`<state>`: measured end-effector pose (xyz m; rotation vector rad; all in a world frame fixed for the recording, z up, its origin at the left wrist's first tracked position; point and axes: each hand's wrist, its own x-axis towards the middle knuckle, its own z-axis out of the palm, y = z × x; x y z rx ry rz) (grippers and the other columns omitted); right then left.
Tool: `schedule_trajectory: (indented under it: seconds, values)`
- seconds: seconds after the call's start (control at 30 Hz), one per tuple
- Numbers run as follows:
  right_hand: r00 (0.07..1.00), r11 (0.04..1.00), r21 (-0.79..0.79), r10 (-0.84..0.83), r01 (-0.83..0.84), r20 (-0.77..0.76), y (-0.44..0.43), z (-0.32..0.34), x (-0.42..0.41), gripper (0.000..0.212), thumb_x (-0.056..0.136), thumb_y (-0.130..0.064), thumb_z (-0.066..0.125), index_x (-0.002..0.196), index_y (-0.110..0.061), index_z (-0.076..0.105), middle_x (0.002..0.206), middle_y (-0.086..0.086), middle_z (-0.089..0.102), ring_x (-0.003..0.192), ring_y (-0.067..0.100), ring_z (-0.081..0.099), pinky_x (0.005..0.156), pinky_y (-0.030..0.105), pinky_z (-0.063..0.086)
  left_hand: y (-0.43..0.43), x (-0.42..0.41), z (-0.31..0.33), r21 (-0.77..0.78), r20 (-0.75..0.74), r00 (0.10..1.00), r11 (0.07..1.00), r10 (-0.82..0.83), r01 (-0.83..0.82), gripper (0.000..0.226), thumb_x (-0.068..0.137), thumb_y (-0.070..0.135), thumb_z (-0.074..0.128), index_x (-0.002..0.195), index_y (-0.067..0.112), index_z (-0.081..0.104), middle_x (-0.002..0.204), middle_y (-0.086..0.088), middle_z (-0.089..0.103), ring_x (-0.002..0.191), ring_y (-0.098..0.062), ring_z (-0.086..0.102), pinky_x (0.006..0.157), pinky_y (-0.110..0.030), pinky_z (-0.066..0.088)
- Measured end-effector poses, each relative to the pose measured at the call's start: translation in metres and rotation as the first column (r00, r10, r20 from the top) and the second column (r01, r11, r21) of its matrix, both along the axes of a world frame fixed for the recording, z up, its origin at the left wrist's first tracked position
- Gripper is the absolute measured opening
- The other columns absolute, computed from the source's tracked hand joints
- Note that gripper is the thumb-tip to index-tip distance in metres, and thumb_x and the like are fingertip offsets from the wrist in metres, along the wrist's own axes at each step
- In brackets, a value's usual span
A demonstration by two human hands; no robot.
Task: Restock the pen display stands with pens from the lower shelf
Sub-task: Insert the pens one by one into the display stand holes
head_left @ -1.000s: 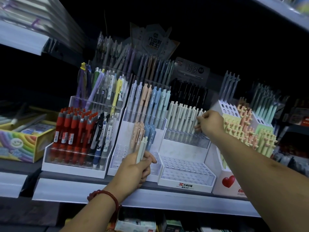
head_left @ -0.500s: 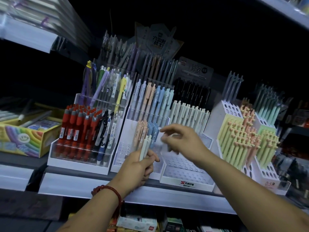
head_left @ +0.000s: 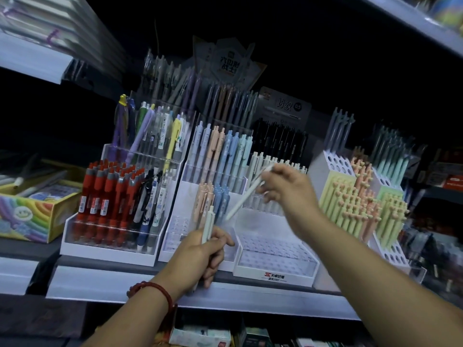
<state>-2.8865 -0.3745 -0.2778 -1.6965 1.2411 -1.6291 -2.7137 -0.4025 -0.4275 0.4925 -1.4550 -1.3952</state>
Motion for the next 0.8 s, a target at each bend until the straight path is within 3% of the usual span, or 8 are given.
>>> schedule_trajectory:
  seconds: [0.1,0.2,0.27,0.37,0.63,0.8]
  values:
    - [0.963,0.955,-0.136,-0.256,0.265,0.082,-0.011,0.029,-0.033,0.012,0.102,-0.002,0.054,0.109,-0.002,0.063,0.092,0.012,0.066,0.068,0.019,0.065,0.064,0.03,0.059,0.001,0.0,0.001,-0.021,0.022,1.0,1.0,0.013,-0.013,0.02,0.107,0.005,0.043,0.104,-0.004,0.06,0.056,-0.009,0.038,0.038,-0.018,0.029,0.037,-0.022,0.035]
    - [0.889,0.871,-0.186,-0.458,0.454,0.023,-0.025,0.041,-0.063,0.015,0.103,-0.004,0.053,0.115,-0.002,0.06,0.086,0.011,0.065,0.068,0.021,0.065,0.066,0.035,0.061,0.002,0.001,0.001,-0.019,0.023,1.0,1.0,0.01,-0.009,0.02,0.107,0.005,0.043,0.104,-0.003,0.061,0.056,-0.008,0.038,0.038,-0.018,0.029,0.037,-0.023,0.035]
    - [0.841,0.836,-0.177,-0.537,0.52,-0.062,-0.036,0.043,-0.077,0.01,0.104,-0.006,0.052,0.11,-0.007,0.059,0.086,0.012,0.066,0.075,0.027,0.067,0.073,0.046,0.062,0.002,0.001,0.001,-0.016,0.022,1.0,1.0,0.007,-0.006,0.02,0.107,0.005,0.043,0.104,-0.004,0.06,0.056,-0.009,0.038,0.038,-0.018,0.029,0.037,-0.023,0.035]
    - [0.779,0.801,-0.198,-0.597,0.565,-0.193,-0.052,0.04,-0.092,0.006,0.103,-0.009,0.052,0.103,-0.01,0.058,0.091,0.016,0.068,0.083,0.036,0.07,0.078,0.058,0.059,0.001,0.001,0.001,-0.014,0.022,1.0,1.0,0.009,-0.008,0.02,0.107,0.005,0.043,0.104,-0.004,0.06,0.056,-0.009,0.039,0.038,-0.018,0.029,0.037,-0.023,0.036]
    - [0.694,0.763,-0.303,-0.646,0.571,-0.32,-0.066,0.041,-0.095,0.012,0.105,-0.013,0.046,0.098,-0.011,0.055,0.088,0.02,0.067,0.082,0.042,0.068,0.075,0.061,0.057,0.002,0.001,0.001,-0.018,0.027,1.0,1.0,0.012,-0.011,0.02,0.108,0.006,0.043,0.103,-0.002,0.061,0.057,-0.009,0.038,0.038,-0.018,0.029,0.037,-0.023,0.036]
    - [0.614,0.762,-0.317,-0.644,0.565,-0.455,-0.072,0.047,-0.095,0.018,0.105,-0.011,0.042,0.1,0.0,0.055,0.087,0.024,0.067,0.079,0.042,0.07,0.068,0.058,0.059,0.001,0.001,0.001,-0.014,0.024,1.0,1.0,0.02,-0.019,0.02,0.107,0.006,0.044,0.101,-0.002,0.061,0.057,-0.01,0.037,0.038,-0.018,0.029,0.037,-0.023,0.036]
